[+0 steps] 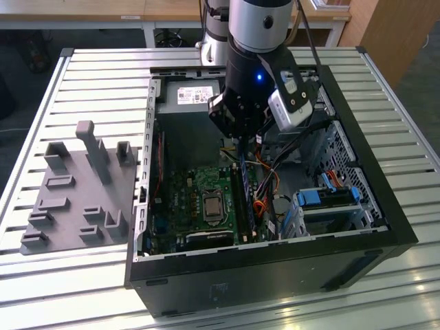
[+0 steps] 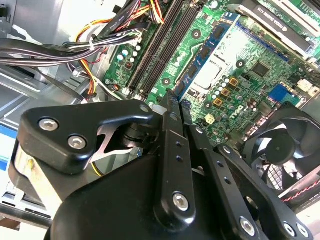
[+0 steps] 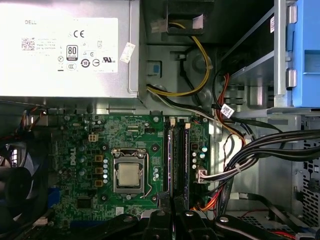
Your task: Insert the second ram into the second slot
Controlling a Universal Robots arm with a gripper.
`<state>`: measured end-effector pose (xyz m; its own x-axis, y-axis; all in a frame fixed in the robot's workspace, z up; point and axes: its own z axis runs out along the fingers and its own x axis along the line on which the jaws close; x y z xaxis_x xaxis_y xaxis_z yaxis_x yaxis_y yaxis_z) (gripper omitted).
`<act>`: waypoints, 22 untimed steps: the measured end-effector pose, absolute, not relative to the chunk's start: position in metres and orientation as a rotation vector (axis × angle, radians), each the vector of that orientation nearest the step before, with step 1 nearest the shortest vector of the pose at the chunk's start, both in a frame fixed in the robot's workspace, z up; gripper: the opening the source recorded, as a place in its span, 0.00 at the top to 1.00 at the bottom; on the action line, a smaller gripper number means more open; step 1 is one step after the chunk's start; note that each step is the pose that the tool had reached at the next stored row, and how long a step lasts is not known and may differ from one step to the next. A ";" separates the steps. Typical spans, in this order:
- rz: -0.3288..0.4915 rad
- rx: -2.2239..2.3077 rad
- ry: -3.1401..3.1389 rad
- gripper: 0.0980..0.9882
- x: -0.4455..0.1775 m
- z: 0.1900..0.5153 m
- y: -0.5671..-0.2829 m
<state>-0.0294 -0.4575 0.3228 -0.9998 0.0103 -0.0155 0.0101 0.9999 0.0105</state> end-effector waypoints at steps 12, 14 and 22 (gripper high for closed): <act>0.016 0.007 3.126 0.96 -0.029 0.317 -0.458; 0.016 -0.006 3.126 0.96 -0.029 0.315 -0.458; 0.017 -0.025 3.126 0.96 -0.029 0.308 -0.458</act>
<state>-0.0294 -0.4576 0.3078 -0.9998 -0.0161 -0.0152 -0.0162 0.9998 0.0104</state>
